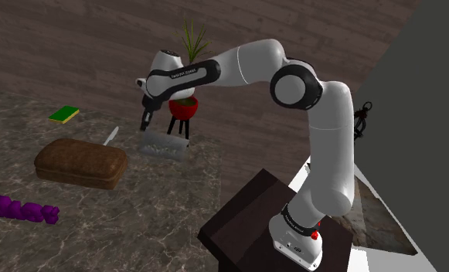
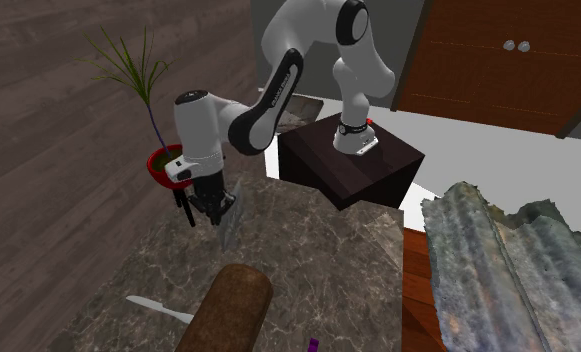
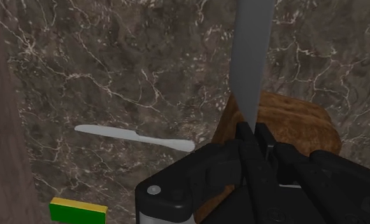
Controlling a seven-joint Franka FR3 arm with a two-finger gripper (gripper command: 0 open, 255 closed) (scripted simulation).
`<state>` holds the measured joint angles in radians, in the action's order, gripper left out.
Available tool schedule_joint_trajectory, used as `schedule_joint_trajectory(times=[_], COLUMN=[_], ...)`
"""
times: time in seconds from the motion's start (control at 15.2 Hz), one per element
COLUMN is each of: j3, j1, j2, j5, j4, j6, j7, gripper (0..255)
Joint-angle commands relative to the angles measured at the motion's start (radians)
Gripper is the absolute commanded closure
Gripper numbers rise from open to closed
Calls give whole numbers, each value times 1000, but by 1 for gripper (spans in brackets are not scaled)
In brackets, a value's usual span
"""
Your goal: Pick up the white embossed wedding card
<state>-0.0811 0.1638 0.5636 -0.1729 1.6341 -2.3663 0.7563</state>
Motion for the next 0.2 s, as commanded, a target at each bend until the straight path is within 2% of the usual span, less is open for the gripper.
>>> schedule_joint_trajectory(times=[0.0, 0.13], j3=[1, 1], j1=[0, 0], j2=[-16, -17], j5=[1, 2], j4=[-3, -3], j6=[19, 20], j7=[-4, -4], gripper=[255, 255])
